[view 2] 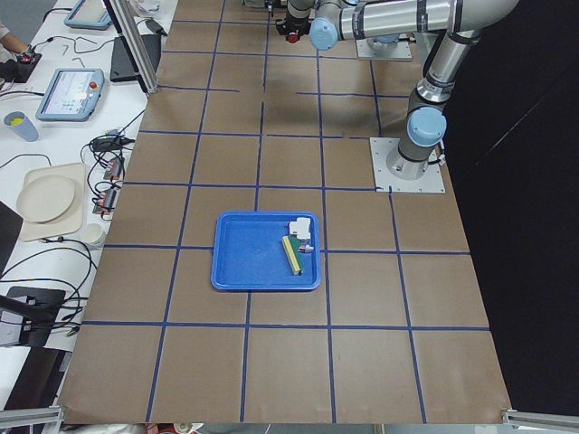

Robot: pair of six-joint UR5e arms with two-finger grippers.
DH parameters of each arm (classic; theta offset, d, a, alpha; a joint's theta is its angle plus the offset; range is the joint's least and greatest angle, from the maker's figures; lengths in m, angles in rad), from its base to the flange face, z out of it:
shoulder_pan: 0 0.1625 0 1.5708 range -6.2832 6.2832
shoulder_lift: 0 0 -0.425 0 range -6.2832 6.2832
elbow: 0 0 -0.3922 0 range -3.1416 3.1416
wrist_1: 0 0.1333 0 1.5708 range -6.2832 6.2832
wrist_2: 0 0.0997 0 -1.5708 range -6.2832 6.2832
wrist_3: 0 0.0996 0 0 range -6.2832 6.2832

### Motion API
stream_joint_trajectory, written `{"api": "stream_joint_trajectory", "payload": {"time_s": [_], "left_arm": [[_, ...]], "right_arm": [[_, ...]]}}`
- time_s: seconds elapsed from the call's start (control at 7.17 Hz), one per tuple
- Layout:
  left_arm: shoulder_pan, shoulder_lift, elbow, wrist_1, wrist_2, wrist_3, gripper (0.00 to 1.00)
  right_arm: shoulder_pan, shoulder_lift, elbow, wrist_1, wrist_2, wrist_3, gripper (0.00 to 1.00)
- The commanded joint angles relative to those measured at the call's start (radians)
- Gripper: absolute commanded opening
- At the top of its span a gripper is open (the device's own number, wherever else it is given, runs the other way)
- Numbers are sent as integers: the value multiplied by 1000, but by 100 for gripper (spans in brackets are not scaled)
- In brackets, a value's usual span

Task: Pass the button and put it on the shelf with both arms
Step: 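Bring the open right gripper around the button's switch block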

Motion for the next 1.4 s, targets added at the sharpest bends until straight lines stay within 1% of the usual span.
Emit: {"api": "stream_joint_trajectory", "payload": {"time_s": [0.0,0.56,0.84,0.98,1.26], "left_arm": [[-3,6,-1,5,-4,-2,22],[-3,9,1,5,-4,-5,22],[-3,9,-1,5,-4,-7,22],[-3,10,1,5,-5,-13,22],[-4,12,1,5,-27,-43,22]], "right_arm": [[9,-5,39,15,0,-48,100],[14,-31,53,26,0,-50,100],[53,-35,55,27,1,-58,100],[53,-34,53,27,0,-56,100],[53,-34,55,29,-2,-58,100]]}}
